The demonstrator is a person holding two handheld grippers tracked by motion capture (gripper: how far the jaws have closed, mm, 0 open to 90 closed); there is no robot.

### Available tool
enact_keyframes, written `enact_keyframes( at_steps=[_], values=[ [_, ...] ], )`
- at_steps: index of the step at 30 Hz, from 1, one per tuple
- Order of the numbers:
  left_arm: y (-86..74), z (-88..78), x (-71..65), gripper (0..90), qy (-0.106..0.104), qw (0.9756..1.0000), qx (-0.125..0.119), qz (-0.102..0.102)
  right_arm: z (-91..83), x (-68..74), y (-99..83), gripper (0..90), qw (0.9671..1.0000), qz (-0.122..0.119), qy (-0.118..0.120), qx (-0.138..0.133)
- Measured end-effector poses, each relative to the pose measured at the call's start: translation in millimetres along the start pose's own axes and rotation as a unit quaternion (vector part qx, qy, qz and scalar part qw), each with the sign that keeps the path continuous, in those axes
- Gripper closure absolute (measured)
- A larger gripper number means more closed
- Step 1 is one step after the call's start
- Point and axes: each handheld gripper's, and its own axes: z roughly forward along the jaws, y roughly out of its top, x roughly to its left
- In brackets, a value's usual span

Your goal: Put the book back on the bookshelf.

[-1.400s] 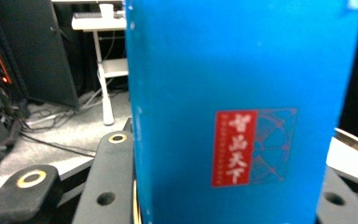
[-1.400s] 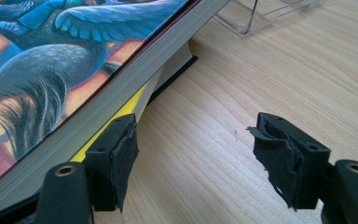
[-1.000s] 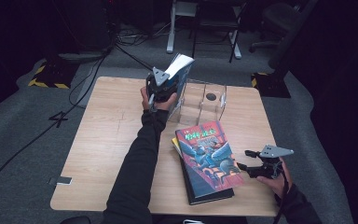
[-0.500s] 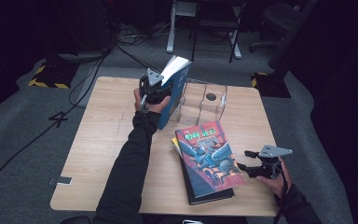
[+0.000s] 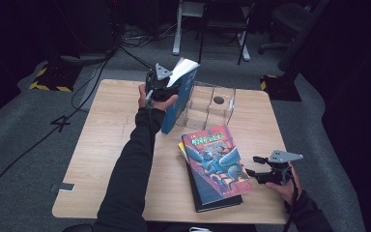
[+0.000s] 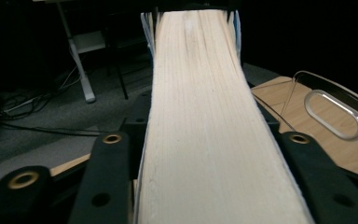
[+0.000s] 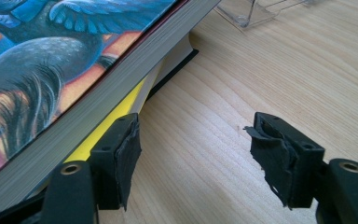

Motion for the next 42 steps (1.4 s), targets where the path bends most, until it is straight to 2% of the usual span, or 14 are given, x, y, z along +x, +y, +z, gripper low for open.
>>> enact_keyframes(
  at_steps=[8, 14, 21, 27, 32, 34, 37, 42],
  values=[
    [-0.4, 4.4, -4.1, 60.4, 0.025, 0.9994, -0.022, -0.008, 0.5, 0.1, 0.1, 33.9, 1.0, 0.002, 0.0, 0.002],
    [9.3, 12.6, -5.2, 60.4, 0.042, 0.9984, -0.035, -0.013, 0.3, -0.1, 0.0, 34.1, 1.0, 0.002, 0.001, 0.002],
    [24.5, 23.6, -8.3, 60.4, 0.049, 0.9979, -0.042, -0.003, -0.2, -0.7, -0.7, 33.6, 1.0, 0.002, 0.005, 0.001],
    [15.6, 37.9, -11.6, 60.2, 0.047, 0.998, -0.041, -0.007, -0.6, -0.2, -0.5, 33.9, 1.0, -0.001, 0.004, -0.001],
    [10.1, 35.2, -10.7, 60.0, 0.048, 0.9977, -0.047, -0.013, -0.7, -0.5, -0.7, 33.7, 1.0, -0.002, 0.005, -0.002],
    [6.1, 31.6, -9.4, 60.0, 0.061, 0.9973, -0.038, -0.013, -1.0, -0.2, -0.5, 33.8, 1.0, -0.003, 0.004, -0.002],
    [1.0, 22.0, -2.8, 60.1, 0.075, 0.9961, -0.037, -0.03, -0.8, -0.1, -0.3, 33.9, 1.0, -0.003, 0.003, 0.0],
    [-3.4, 12.2, -3.9, 60.1, 0.08, 0.9957, -0.037, -0.029, -0.3, 0.2, 0.2, 34.4, 1.0, -0.004, 0.002, 0.0]
  ],
)
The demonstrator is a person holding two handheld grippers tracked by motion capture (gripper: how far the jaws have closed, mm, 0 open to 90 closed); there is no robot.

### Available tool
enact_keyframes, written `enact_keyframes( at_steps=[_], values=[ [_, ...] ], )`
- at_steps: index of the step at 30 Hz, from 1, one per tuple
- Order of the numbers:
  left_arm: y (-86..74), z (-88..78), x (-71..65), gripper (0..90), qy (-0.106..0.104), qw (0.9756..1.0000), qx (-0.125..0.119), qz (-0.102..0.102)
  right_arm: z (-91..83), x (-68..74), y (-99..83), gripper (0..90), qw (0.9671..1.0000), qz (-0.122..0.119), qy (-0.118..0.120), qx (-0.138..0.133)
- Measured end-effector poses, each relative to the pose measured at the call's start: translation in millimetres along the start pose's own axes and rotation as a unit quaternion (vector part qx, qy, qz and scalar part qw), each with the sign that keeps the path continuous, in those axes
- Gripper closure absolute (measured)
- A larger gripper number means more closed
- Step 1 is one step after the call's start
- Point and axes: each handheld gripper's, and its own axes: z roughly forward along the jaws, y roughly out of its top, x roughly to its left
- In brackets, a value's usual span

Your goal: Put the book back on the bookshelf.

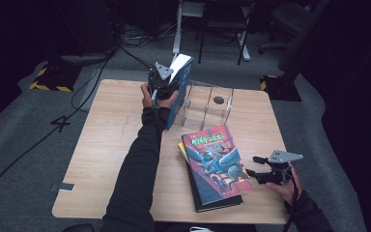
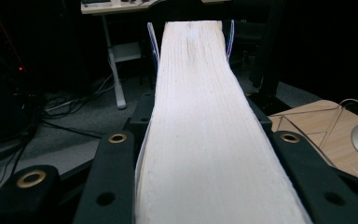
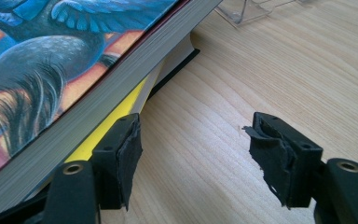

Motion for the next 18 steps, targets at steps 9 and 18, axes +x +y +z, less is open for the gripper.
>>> enact_keyframes(
  at_steps=[9, 18],
  values=[
    [-3.5, -7.3, -3.9, 59.4, 0.015, 0.9998, -0.004, -0.013, 0.3, -0.3, 0.1, 34.2, 1.0, 0.001, 0.0, 0.001],
    [-1.3, -11.5, -0.7, 54.3, 0.004, 1.0, -0.004, -0.005, 0.3, -0.3, 0.2, 33.9, 1.0, 0.0, -0.001, 0.001]
  ],
)
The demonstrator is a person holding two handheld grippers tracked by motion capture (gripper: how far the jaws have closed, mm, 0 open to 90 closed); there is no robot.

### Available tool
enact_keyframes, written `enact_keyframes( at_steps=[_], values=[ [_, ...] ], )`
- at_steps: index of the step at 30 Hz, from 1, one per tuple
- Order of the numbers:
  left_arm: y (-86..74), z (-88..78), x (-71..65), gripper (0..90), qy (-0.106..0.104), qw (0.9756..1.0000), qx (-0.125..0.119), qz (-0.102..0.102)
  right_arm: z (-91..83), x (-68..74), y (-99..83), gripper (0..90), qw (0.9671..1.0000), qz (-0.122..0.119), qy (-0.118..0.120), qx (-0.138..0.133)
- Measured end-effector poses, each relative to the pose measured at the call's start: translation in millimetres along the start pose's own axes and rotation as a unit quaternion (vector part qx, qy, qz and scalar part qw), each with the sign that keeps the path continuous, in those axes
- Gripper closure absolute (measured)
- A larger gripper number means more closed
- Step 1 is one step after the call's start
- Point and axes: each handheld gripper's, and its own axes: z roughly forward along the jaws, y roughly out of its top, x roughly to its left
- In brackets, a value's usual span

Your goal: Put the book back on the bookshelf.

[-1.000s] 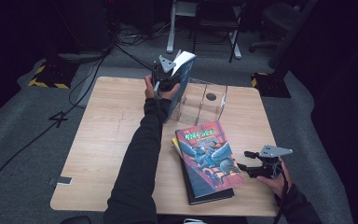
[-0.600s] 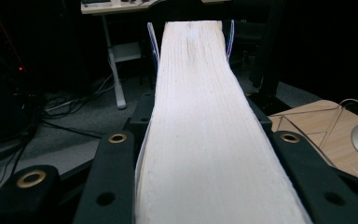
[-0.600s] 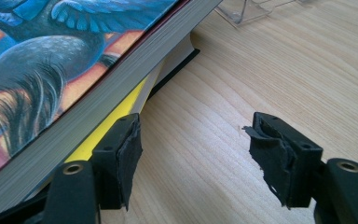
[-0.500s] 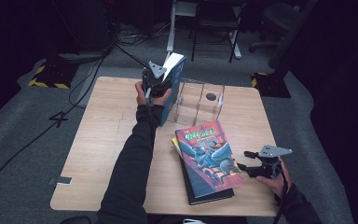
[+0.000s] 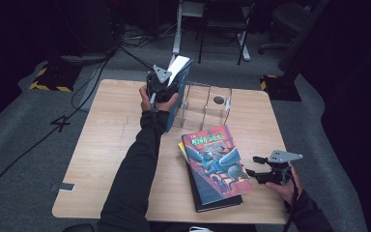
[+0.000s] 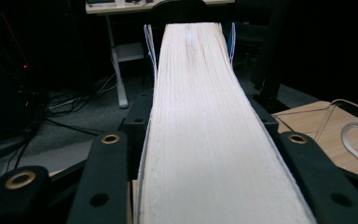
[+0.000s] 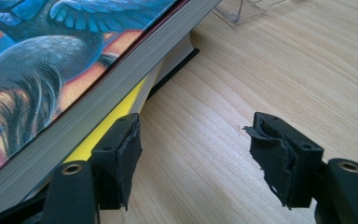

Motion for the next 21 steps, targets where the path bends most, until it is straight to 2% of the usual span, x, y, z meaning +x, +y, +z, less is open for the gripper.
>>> enact_keyframes(
  at_steps=[5, 7, 10, 13, 21],
  values=[
    [2.2, -8.8, 6.3, 44.7, -0.008, 0.9999, 0.0, 0.012, -0.2, 0.3, 0.3, 33.9, 1.0, -0.001, -0.001, 0.001],
    [2.3, -13.7, 9.8, 42.1, -0.019, 0.9996, 0.007, 0.022, -0.2, 0.5, 0.5, 33.9, 1.0, -0.001, -0.002, 0.001],
    [1.1, -18.2, 11.7, 41.1, -0.023, 0.9992, 0.011, 0.032, -0.3, 0.6, 0.6, 33.7, 1.0, -0.001, -0.002, 0.002],
    [-0.8, -24.9, 14.0, 39.6, -0.039, 0.9984, 0.01, 0.041, -0.2, 0.8, 0.9, 33.6, 1.0, -0.001, -0.003, 0.002],
    [-4.0, -45.5, 20.8, 36.8, -0.06, 0.9968, 0.007, 0.052, -0.4, 1.2, 1.3, 33.4, 1.0, -0.001, -0.005, 0.003]
  ],
)
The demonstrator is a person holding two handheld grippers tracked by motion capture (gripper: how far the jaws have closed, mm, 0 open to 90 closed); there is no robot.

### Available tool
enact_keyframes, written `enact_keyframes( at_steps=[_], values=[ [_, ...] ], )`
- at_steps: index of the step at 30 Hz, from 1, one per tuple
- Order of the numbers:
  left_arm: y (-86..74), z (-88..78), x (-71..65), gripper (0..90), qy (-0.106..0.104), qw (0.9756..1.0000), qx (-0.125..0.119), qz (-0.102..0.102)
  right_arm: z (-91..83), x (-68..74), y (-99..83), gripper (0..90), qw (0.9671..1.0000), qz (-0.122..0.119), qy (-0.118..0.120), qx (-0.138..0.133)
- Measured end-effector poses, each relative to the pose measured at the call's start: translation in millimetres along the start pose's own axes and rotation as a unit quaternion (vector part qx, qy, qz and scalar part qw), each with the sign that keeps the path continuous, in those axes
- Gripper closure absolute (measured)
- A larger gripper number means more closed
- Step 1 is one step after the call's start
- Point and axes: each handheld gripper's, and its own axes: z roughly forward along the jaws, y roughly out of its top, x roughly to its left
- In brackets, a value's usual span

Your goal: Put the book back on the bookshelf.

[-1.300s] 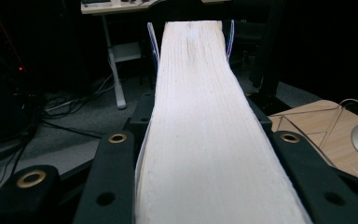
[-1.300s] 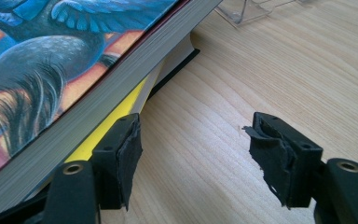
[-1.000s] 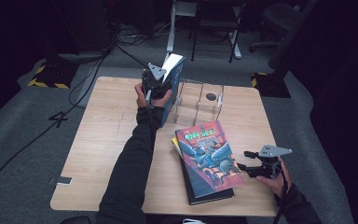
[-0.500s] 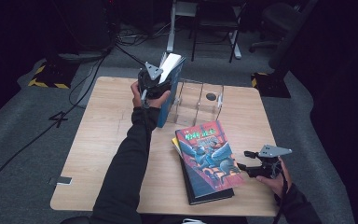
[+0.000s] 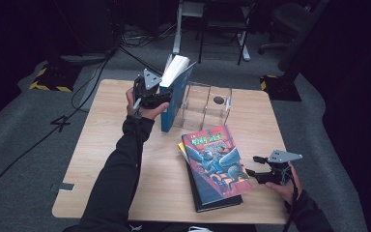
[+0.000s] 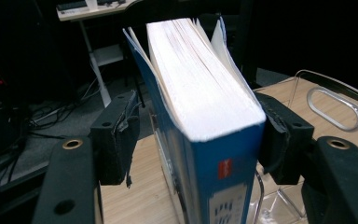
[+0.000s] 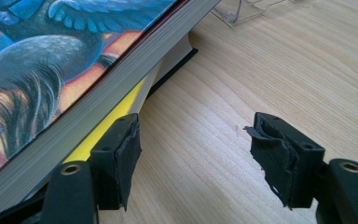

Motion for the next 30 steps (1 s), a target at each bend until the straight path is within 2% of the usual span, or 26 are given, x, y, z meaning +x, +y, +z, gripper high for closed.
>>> enact_keyframes(
  at_steps=[10, 20, 21, 25, 30],
  values=[
    [-7.3, -21.1, 1.4, 35.0, -0.013, 0.9998, 0.002, 0.015, -0.6, 0.8, 1.1, 33.2, 1.0, -0.004, -0.003, 0.001],
    [-29.2, -44.5, -0.5, 32.7, -0.033, 0.9989, 0.018, 0.029, -1.5, 1.4, 1.9, 32.8, 1.0, -0.007, -0.006, 0.003],
    [-35.5, -49.1, -0.8, 32.2, -0.044, 0.9982, 0.024, 0.033, -1.7, 1.5, 1.9, 32.8, 1.0, -0.006, -0.006, 0.003],
    [-48.2, -57.0, -3.8, 31.7, -0.053, 0.9964, 0.042, 0.052, -2.6, 1.7, 2.5, 32.3, 0.9999, -0.008, -0.007, 0.003],
    [-63.0, -65.2, -7.1, 31.0, -0.071, 0.994, 0.061, 0.057, -3.6, 2.3, 2.8, 32.0, 0.9999, -0.009, -0.008, 0.003]
  ],
)
